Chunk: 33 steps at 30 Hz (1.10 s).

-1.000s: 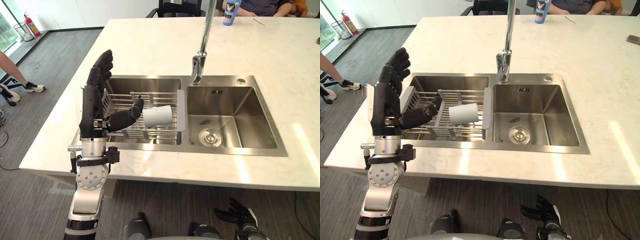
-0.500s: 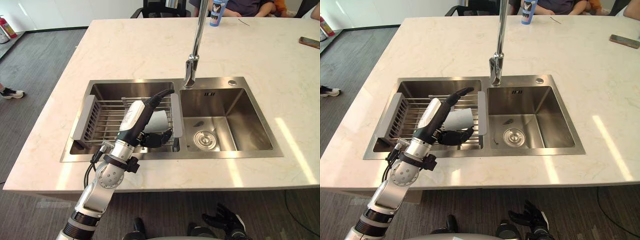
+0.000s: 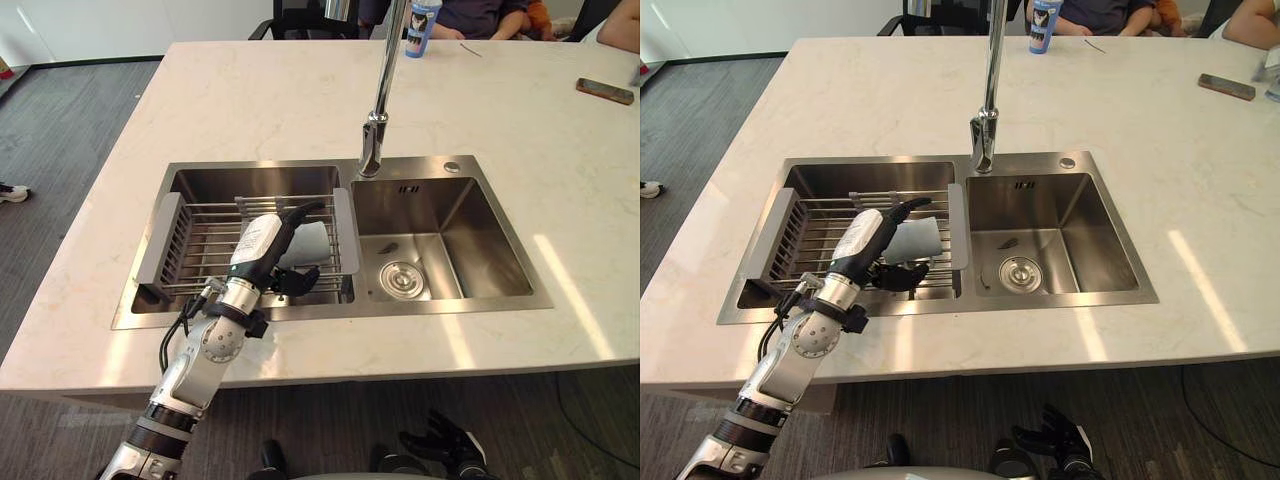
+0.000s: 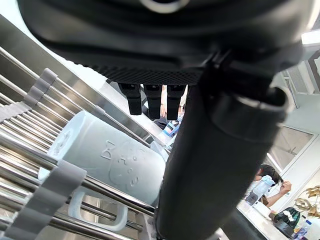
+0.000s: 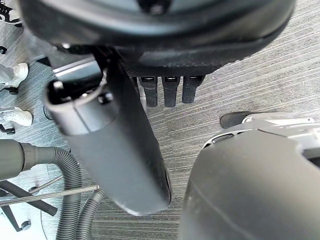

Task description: Walk over to the sink, pick up the cup, carry it to the dishwasher, place the cup inside the dishwasher, then close the dishwasher door

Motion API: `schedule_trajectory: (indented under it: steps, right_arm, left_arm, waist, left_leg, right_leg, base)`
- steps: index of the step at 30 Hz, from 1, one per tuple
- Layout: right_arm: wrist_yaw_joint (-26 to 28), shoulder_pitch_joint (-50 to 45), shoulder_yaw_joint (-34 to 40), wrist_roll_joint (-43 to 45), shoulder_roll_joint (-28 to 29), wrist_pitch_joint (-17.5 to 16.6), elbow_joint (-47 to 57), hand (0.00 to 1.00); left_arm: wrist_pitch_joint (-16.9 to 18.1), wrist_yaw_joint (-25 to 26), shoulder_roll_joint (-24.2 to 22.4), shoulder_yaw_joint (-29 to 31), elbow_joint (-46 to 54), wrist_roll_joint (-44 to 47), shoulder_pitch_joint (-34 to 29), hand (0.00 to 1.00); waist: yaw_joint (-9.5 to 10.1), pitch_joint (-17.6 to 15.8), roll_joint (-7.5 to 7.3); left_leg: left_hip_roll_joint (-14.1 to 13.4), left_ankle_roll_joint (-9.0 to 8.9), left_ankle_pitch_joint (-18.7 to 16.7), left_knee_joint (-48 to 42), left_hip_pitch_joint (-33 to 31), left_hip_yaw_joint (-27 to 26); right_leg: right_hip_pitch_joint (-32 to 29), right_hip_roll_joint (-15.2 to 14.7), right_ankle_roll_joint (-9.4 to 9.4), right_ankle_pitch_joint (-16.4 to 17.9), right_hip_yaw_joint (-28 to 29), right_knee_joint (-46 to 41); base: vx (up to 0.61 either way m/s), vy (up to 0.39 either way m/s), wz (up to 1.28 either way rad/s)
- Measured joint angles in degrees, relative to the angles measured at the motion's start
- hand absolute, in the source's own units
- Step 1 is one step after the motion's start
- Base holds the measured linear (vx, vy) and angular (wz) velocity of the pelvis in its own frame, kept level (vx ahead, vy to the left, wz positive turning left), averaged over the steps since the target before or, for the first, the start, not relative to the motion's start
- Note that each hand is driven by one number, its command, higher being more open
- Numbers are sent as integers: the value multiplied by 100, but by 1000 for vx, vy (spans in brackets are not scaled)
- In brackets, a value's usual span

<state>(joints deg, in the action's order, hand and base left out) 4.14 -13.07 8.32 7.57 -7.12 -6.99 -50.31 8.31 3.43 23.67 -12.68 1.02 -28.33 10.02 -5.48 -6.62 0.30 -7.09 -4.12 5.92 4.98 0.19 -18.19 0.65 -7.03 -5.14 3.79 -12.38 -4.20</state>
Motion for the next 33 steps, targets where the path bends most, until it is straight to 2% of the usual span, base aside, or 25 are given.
schedule_trajectory:
  steps: [7, 19, 24, 29, 33]
  right_arm:
    - [19, -1, -18, 0, 16, 1, 0, 90]
    - [57, 9, -31, -1, 112, 22, 0, 90]
    - [85, 10, -35, -2, 108, 41, 0, 90]
    - [119, 11, -34, -49, 96, 73, 9, 90]
    - [177, 32, -41, -61, 55, 120, 9, 90]
  left_arm:
    - [-35, 10, 66, 12, -150, -100, 197, 90]
    - [-72, -214, 452, 5, -181, -84, 711, 90]
    - [-70, -463, 780, -42, -186, -85, 827, 90]
    - [-48, -862, 1338, -488, -427, -79, 1044, 90]
    - [-30, -1043, 1535, -675, -597, 32, 1354, 90]
  waist:
    - [-14, -1, 1]
    - [-16, -4, 7]
    - [-63, -8, 14]
    - [-70, -14, 24]
    - [-86, -40, 67]
  left_leg:
    - [10, 0, 0, 5, -31, -2]
    - [25, -1, 1, 5, -73, 71]
    - [29, 0, 1, 5, -58, 80]
    - [33, 0, 1, 6, -62, 91]
    - [38, -1, 1, 6, -67, 105]
  right_leg:
    - [31, 6, -17, -71, -6, 145]
    - [106, 7, -24, -90, -71, 245]
    - [104, 5, -22, -92, -92, 247]
    - [108, 3, -22, -92, -105, 264]
    - [126, 1, -25, -94, -125, 289]
  base:
    - [0, 0, 0]
    - [12, 3, 2]
    - [0, 0, 0]
    - [0, 0, 0]
    - [0, 0, 0]
